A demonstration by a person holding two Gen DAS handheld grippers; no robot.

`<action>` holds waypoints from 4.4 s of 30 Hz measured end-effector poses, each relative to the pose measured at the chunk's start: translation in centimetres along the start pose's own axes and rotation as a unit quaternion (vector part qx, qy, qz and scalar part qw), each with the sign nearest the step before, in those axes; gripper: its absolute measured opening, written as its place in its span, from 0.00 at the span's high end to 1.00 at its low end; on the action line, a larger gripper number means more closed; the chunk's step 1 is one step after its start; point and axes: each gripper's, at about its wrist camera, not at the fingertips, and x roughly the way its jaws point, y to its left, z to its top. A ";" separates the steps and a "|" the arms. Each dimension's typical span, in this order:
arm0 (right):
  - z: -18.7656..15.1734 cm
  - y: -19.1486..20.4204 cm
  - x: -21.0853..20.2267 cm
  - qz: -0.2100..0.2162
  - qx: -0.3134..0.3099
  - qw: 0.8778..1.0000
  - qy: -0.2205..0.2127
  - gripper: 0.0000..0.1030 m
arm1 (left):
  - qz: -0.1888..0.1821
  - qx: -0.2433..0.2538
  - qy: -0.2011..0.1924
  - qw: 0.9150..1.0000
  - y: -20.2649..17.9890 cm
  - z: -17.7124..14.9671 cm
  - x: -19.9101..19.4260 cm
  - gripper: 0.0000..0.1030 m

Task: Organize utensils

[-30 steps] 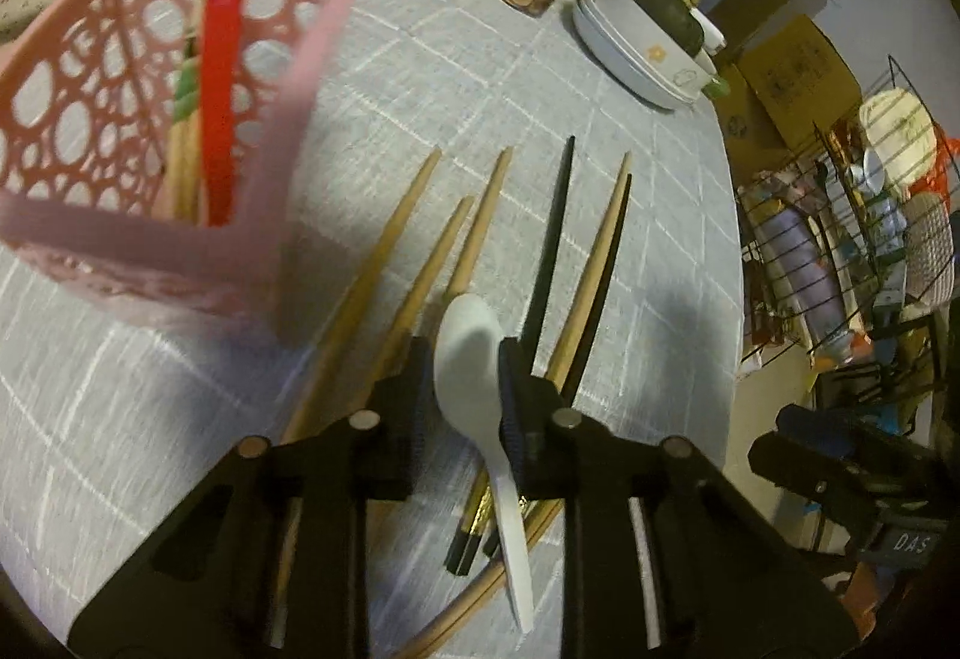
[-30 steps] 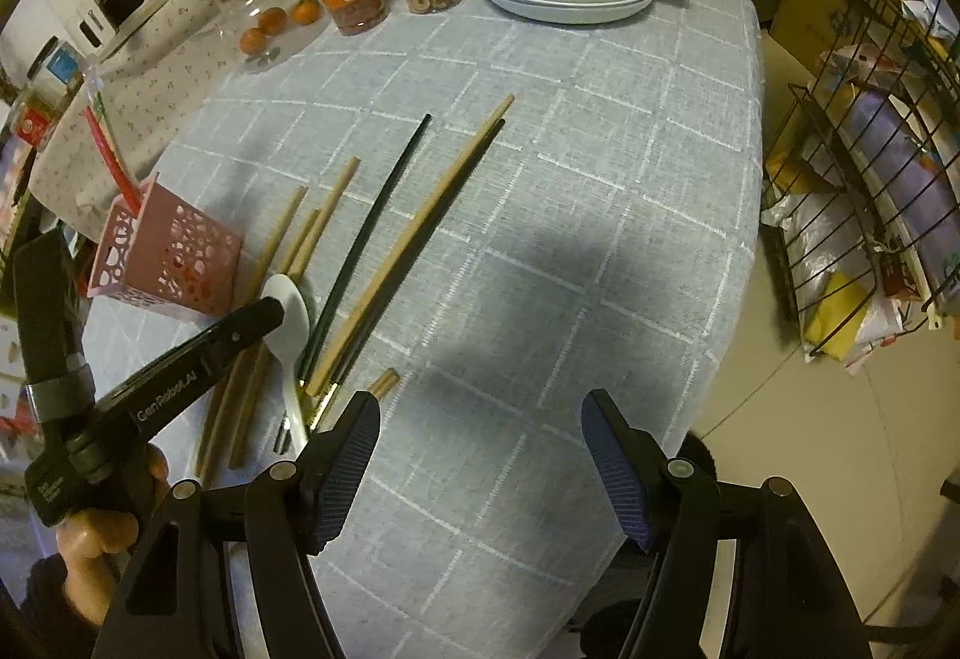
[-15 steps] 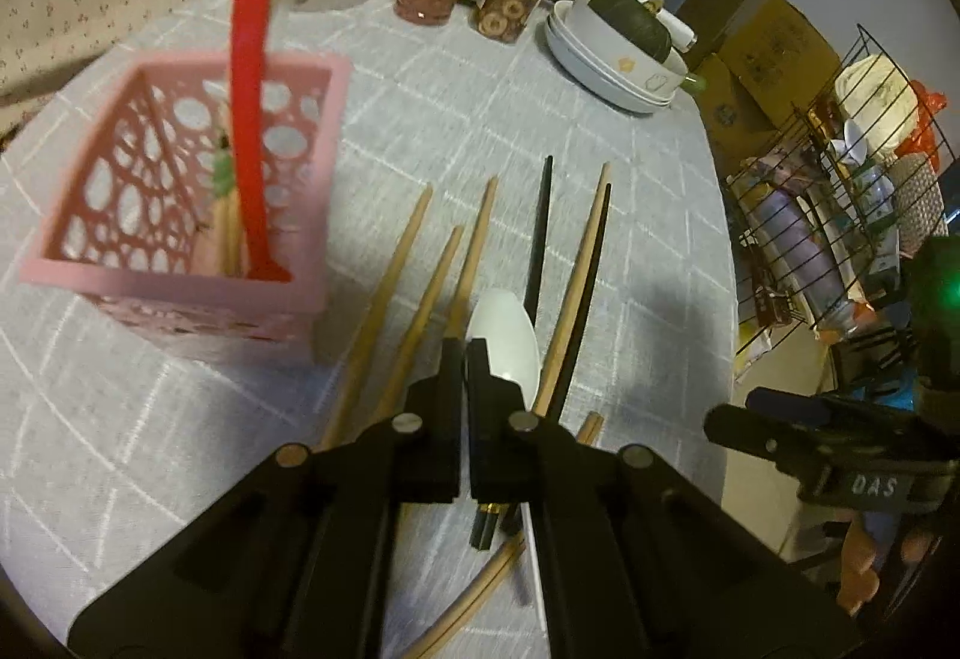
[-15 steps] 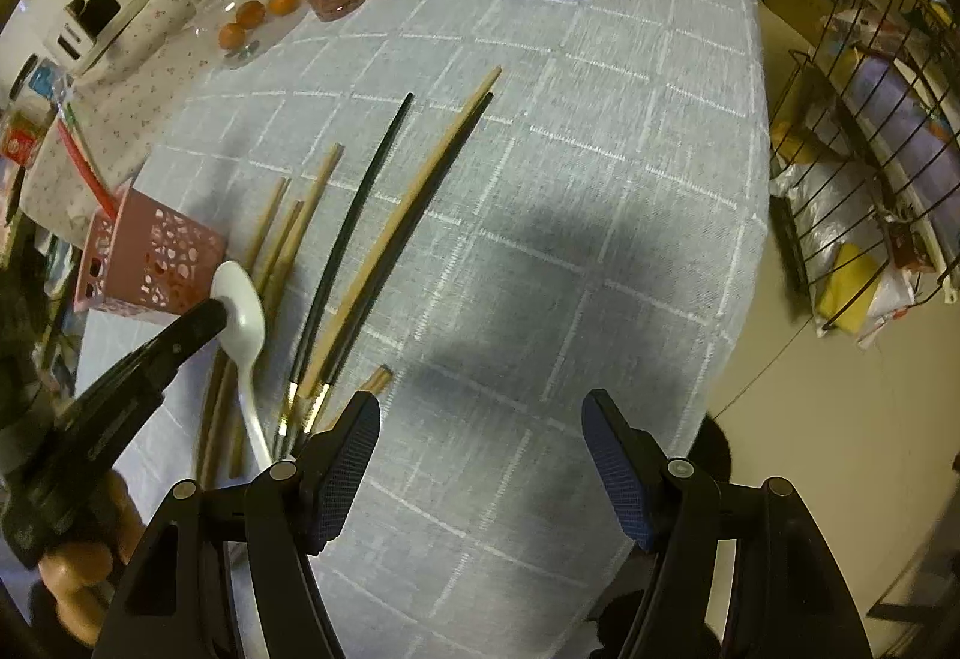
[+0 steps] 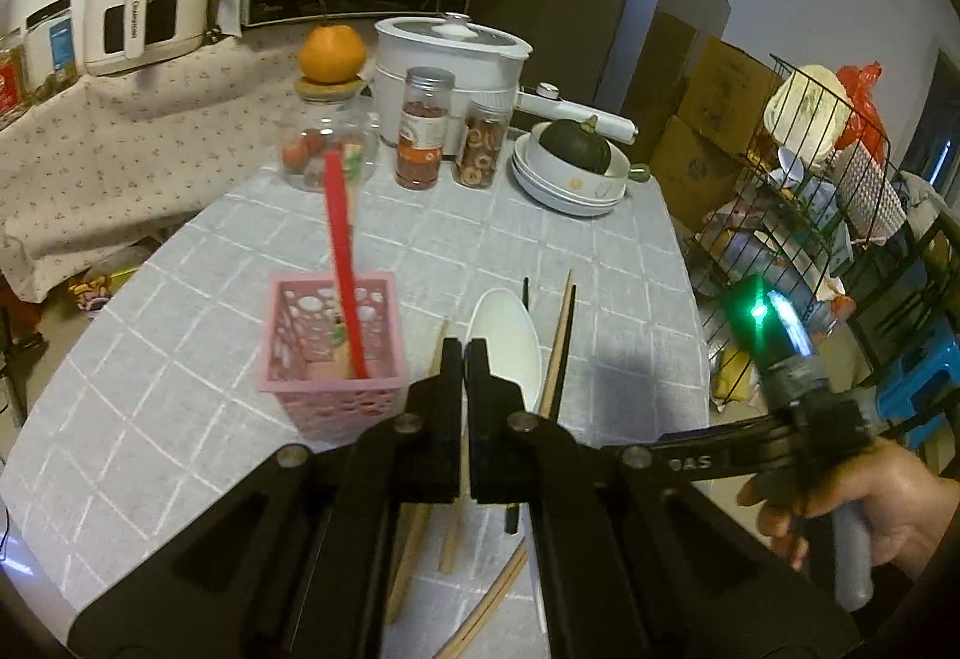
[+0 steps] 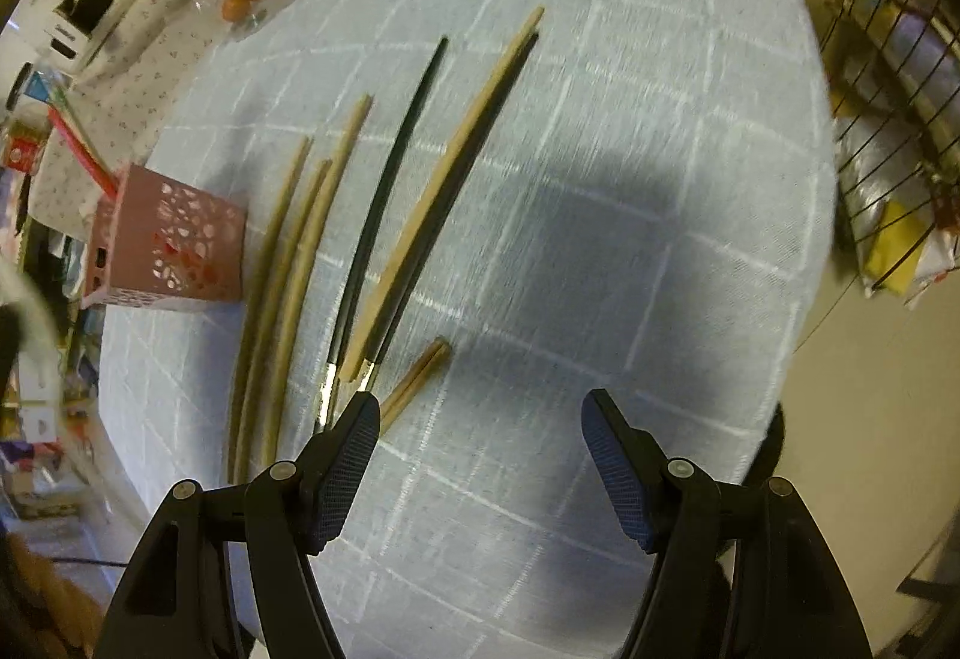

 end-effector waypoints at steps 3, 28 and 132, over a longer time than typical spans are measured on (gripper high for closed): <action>0.2 0.3 1.2 0.009 0.011 1.000 0.018 0.49 | -0.003 -0.012 0.005 1.000 1.1 0.0 -0.3 0.99; 0.8 5.9 -0.9 -0.005 -0.066 0.996 -0.056 0.96 | 0.040 -0.042 -0.060 0.997 4.8 1.6 -3.5 0.98; 3.2 12.4 -16.4 0.161 -0.069 0.944 -0.281 0.35 | 0.073 -0.115 0.125 0.983 10.8 -0.7 -1.5 0.26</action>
